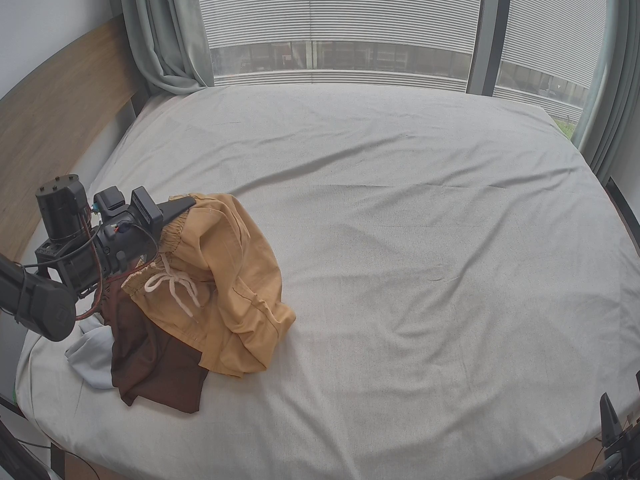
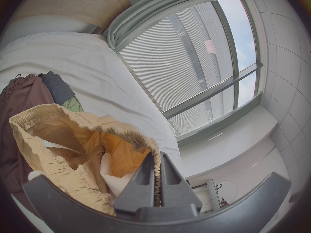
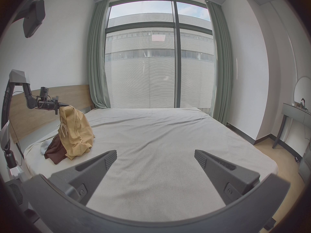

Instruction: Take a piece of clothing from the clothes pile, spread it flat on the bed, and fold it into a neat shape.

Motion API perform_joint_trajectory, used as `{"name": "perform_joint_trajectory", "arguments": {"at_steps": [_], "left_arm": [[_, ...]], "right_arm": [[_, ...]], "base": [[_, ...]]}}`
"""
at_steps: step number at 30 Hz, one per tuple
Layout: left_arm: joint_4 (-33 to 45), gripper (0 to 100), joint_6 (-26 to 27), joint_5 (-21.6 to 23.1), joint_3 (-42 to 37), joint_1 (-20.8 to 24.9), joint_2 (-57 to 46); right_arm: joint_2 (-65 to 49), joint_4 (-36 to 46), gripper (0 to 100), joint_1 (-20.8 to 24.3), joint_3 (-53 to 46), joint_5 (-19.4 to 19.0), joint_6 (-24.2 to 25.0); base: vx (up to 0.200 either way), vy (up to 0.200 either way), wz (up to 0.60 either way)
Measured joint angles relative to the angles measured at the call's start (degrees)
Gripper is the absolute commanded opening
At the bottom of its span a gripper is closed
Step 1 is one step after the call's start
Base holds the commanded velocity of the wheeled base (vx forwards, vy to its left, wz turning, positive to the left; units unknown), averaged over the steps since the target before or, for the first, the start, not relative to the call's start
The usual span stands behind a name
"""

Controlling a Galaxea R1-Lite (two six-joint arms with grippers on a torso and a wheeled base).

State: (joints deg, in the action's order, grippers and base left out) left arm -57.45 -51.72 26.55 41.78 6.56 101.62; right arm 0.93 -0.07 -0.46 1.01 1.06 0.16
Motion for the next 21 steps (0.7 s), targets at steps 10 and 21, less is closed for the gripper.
{"name": "perform_joint_trajectory", "arguments": {"at_steps": [10,21], "left_arm": [[-9.8,0,-3.2,1.0,-3.6,1.4,-1.2],[-13.4,0,-16.4,0.0,-3.6,6.3,-0.5]], "right_arm": [[0.0,0.0,100,0.0,0.0,0.0,0.0],[0.0,0.0,100,0.0,0.0,0.0,0.0]], "base": [[0.000,0.000,0.00],[0.000,0.000,0.00]]}}
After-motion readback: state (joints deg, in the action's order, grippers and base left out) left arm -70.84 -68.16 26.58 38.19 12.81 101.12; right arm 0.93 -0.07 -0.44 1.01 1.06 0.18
